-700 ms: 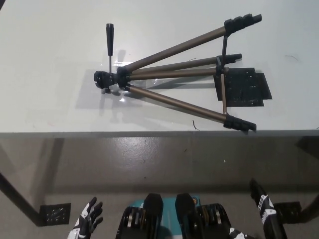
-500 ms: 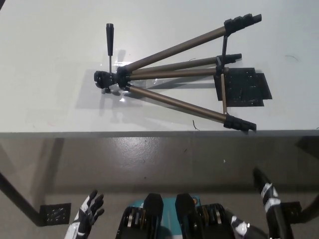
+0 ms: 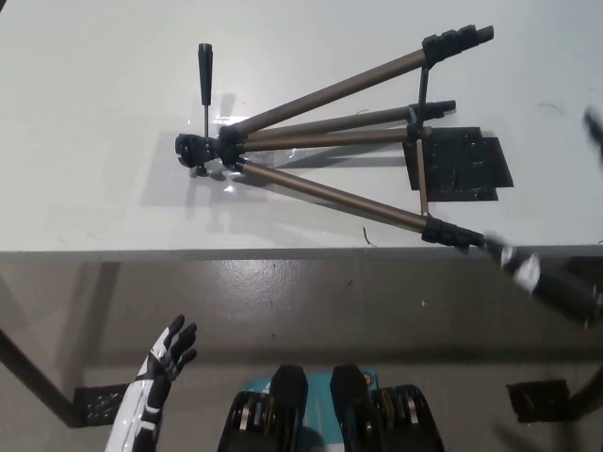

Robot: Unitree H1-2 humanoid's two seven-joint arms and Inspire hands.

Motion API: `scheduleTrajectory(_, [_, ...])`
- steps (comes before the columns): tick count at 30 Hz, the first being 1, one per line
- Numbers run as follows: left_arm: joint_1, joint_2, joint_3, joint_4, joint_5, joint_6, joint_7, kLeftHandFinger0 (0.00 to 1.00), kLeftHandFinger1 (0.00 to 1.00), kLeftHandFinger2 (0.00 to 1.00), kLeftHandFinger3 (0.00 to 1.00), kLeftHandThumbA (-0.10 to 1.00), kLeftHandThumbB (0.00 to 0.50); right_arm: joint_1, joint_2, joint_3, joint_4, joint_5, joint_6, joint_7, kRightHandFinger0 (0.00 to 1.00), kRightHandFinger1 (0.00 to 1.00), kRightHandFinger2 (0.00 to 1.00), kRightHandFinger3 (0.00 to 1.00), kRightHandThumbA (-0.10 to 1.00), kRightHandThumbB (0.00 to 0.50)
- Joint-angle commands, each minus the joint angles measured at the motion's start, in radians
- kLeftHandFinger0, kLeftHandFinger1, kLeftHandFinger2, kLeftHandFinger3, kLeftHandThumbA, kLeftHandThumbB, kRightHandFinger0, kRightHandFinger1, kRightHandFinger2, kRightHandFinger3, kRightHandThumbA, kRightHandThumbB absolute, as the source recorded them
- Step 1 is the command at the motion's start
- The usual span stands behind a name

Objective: A tripod lies near the right hand side of the table and the robot grab a leg of the tripod using its right hand and put it up right.

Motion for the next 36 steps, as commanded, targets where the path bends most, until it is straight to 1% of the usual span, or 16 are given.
scheduleTrajectory(1, [0.007, 0.008, -0.005, 0.01, 0.011, -0.011, -0.011, 1.0, 1.0, 1.0, 1.0, 1.0, 0.5, -0.196, -0.1, 0.003, -0.061, -0.21, 0.245, 0.151, 1.0, 1.0, 1.0, 1.0, 1.0, 0.457])
scheduleTrajectory(3, [0.009, 0.008, -0.006, 0.017, 0.014, -0.013, -0.011, 1.0, 1.0, 1.0, 1.0, 1.0, 0.5, -0.279, -0.139, 0.028, -0.044, -0.274, 0.298, 0.208, 1.0, 1.0, 1.0, 1.0, 1.0, 0.474])
scheduleTrajectory(4, [0.01, 0.006, -0.006, 0.02, 0.013, -0.011, -0.01, 1.0, 1.0, 1.0, 1.0, 1.0, 0.5, -0.328, -0.156, 0.043, -0.022, -0.297, 0.306, 0.227, 1.0, 1.0, 1.0, 1.0, 1.0, 0.474])
scheduleTrajectory(5, [0.01, 0.007, -0.006, 0.028, 0.015, -0.014, -0.011, 1.0, 1.0, 1.0, 1.0, 1.0, 0.5, -0.407, -0.176, 0.071, 0.002, -0.353, 0.351, 0.281, 1.0, 1.0, 1.0, 1.0, 1.0, 0.487])
scheduleTrajectory(6, [0.009, 0.008, -0.006, 0.031, 0.017, -0.018, -0.01, 1.0, 1.0, 1.0, 1.0, 1.0, 0.5, -0.428, -0.183, 0.082, 0.009, -0.369, 0.364, 0.297, 1.0, 1.0, 1.0, 1.0, 1.0, 0.489])
scheduleTrajectory(7, [0.007, 0.009, -0.007, 0.038, 0.025, -0.024, -0.008, 1.0, 1.0, 1.0, 1.0, 1.0, 0.5, -0.504, -0.196, 0.117, 0.047, -0.415, 0.399, 0.348, 1.0, 1.0, 1.0, 1.0, 1.0, 0.5])
scheduleTrajectory(10, [0.011, 0.012, -0.007, 0.045, 0.034, -0.026, -0.008, 1.0, 1.0, 1.0, 1.0, 1.0, 0.5, -0.624, -0.198, 0.185, 0.139, -0.484, 0.448, 0.402, 1.0, 1.0, 1.0, 1.0, 1.0, 0.5])
scheduleTrajectory(13, [0.009, 0.015, -0.009, 0.057, 0.039, -0.032, -0.01, 1.0, 1.0, 1.0, 1.0, 1.0, 0.5, -0.722, -0.195, 0.245, 0.231, -0.51, 0.489, 0.451, 1.0, 1.0, 1.0, 1.0, 1.0, 0.5])
scheduleTrajectory(16, [0.009, 0.016, -0.012, 0.067, 0.063, -0.035, -0.004, 1.0, 1.0, 1.0, 1.0, 1.0, 0.5, -0.808, -0.179, 0.295, 0.353, -0.507, 0.485, 0.438, 1.0, 1.0, 1.0, 1.0, 1.0, 0.5])
scheduleTrajectory(19, [0.012, 0.013, -0.014, 0.065, 0.068, -0.03, -0.003, 1.0, 1.0, 1.0, 1.0, 1.0, 0.5, -0.887, -0.158, 0.349, 0.481, -0.509, 0.505, 0.451, 1.0, 1.0, 1.0, 1.0, 1.0, 0.5])
scheduleTrajectory(22, [0.016, 0.014, -0.014, 0.068, 0.075, -0.035, -0.002, 1.0, 1.0, 1.0, 1.0, 1.0, 0.5, -0.928, -0.14, 0.39, 0.565, -0.515, 0.518, 0.44, 1.0, 1.0, 1.0, 1.0, 1.0, 0.5])
scheduleTrajectory(24, [0.016, 0.015, -0.013, 0.077, 0.073, -0.043, -0.003, 1.0, 1.0, 1.0, 1.0, 1.0, 0.5, -0.965, -0.116, 0.417, 0.658, -0.508, 0.523, 0.424, 1.0, 1.0, 1.0, 1.0, 0.96, 0.5])
scheduleTrajectory(26, [0.016, 0.015, -0.013, 0.079, 0.077, -0.044, -0.001, 1.0, 1.0, 1.0, 1.0, 1.0, 0.5, -0.994, -0.106, 0.442, 0.716, -0.508, 0.53, 0.424, 1.0, 1.0, 1.0, 1.0, 0.97, 0.5])
scheduleTrajectory(28, [0.018, 0.017, -0.014, 0.078, 0.074, -0.039, -0.005, 1.0, 1.0, 1.0, 1.0, 1.0, 0.5, -1.044, -0.079, 0.486, 0.824, -0.519, 0.542, 0.436, 1.0, 1.0, 1.0, 1.0, 0.97, 0.5])
scheduleTrajectory(33, [0.026, 0.02, -0.016, 0.08, 0.075, -0.048, -0.005, 1.0, 1.0, 1.0, 1.0, 1.0, 0.5, -1.101, -0.053, 0.555, 0.977, -0.52, 0.542, 0.464, 1.0, 1.0, 1.0, 1.0, 0.98, 0.5])
scheduleTrajectory(36, [0.032, 0.022, -0.015, 0.074, 0.076, -0.038, -0.006, 1.0, 1.0, 1.0, 1.0, 1.0, 0.5, -1.112, -0.031, 0.564, 1.043, -0.49, 0.573, 0.504, 1.0, 1.0, 1.0, 1.0, 0.93, 0.5])
